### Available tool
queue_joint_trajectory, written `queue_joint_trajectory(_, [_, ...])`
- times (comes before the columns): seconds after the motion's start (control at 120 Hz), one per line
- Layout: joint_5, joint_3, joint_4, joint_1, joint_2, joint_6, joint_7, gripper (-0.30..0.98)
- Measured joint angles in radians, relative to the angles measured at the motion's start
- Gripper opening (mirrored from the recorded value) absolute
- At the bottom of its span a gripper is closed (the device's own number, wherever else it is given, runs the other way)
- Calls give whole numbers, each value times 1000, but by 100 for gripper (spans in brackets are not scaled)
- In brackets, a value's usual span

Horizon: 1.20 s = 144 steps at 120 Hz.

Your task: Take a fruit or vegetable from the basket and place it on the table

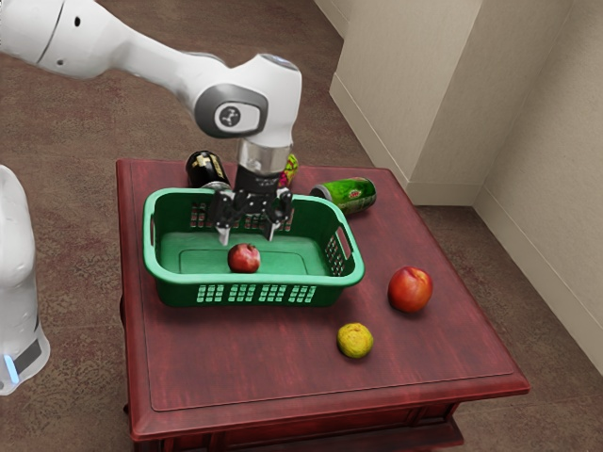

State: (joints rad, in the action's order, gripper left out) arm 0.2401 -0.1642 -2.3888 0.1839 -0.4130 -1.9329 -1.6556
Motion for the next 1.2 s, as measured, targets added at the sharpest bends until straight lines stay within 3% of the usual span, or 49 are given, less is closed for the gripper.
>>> queue_joint_trajectory(1.05, [53,-28,-78,8,38,-106,185,68])
queue_joint_trajectory(1.2, [68,-28,-78,7,43,-115,193,45])
